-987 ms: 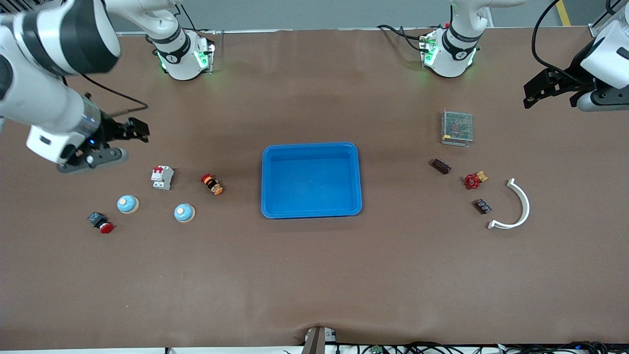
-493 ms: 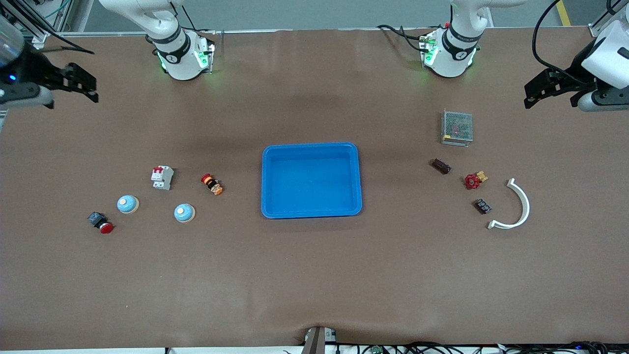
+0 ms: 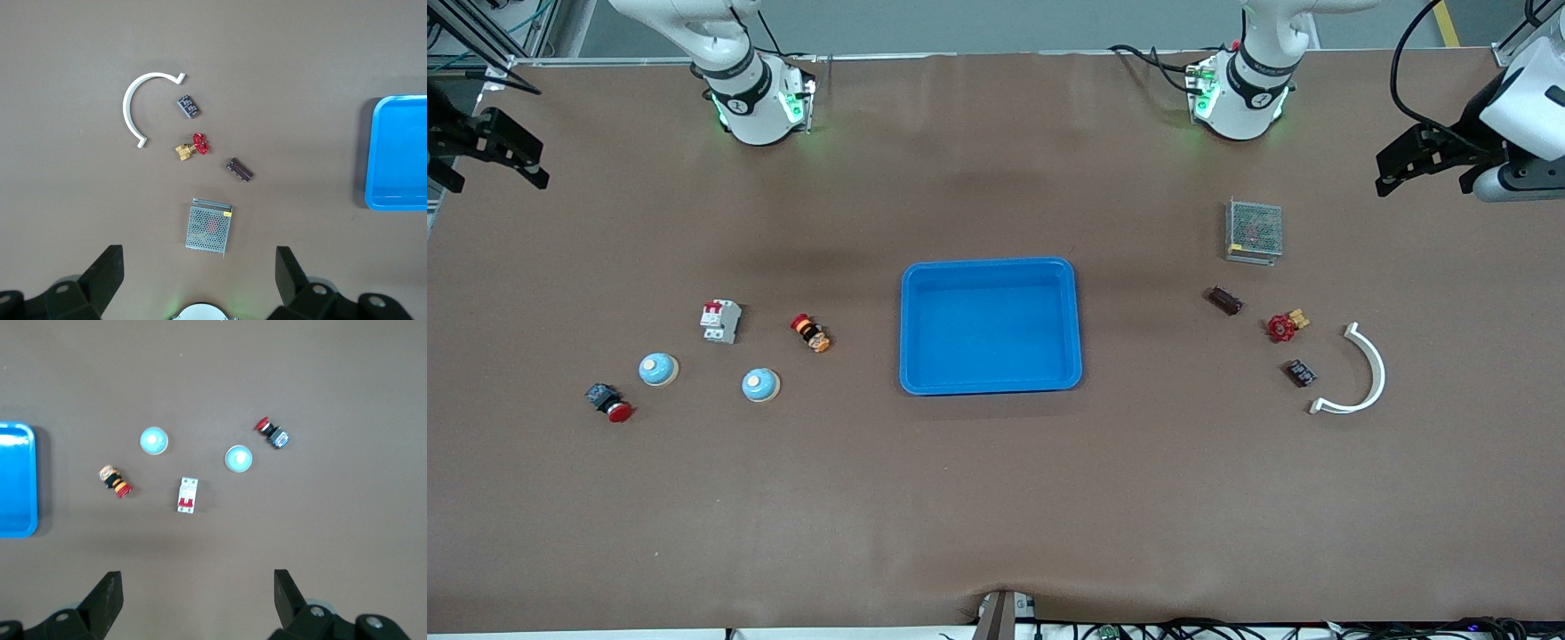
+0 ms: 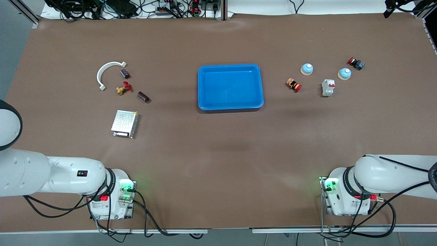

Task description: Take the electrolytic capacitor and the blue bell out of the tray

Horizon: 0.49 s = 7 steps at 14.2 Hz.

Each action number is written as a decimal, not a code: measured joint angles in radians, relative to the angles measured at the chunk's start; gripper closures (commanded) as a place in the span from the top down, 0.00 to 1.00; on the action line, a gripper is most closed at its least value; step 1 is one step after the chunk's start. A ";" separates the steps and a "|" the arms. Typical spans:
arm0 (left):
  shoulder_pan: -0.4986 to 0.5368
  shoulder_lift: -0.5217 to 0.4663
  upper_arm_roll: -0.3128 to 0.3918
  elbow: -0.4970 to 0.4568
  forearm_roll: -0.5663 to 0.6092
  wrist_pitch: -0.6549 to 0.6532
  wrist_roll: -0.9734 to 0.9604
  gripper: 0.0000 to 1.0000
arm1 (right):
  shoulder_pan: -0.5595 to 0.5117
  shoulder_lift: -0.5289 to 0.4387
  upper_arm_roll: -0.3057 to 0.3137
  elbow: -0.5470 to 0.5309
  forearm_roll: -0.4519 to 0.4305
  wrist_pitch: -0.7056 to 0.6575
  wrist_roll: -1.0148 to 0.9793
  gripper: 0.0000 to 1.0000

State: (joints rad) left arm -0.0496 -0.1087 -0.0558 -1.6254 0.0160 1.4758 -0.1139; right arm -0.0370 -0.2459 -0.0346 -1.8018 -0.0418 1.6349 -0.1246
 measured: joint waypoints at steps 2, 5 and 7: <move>0.000 0.000 0.000 0.000 0.000 0.000 0.000 1.00 | -0.005 0.000 0.001 -0.001 0.000 0.021 0.000 1.00; 0.000 0.000 0.000 0.000 0.000 0.000 0.000 1.00 | -0.005 0.005 0.009 0.016 0.001 0.031 0.011 1.00; 0.000 0.000 0.000 0.001 0.000 0.000 0.000 1.00 | -0.005 0.019 0.012 0.040 0.001 0.031 0.043 1.00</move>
State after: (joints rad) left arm -0.0496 -0.1087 -0.0558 -1.6245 0.0160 1.4758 -0.1143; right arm -0.0417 -0.2271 -0.0228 -1.7618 -0.0410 1.6663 -0.0814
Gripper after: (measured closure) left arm 0.000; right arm 0.000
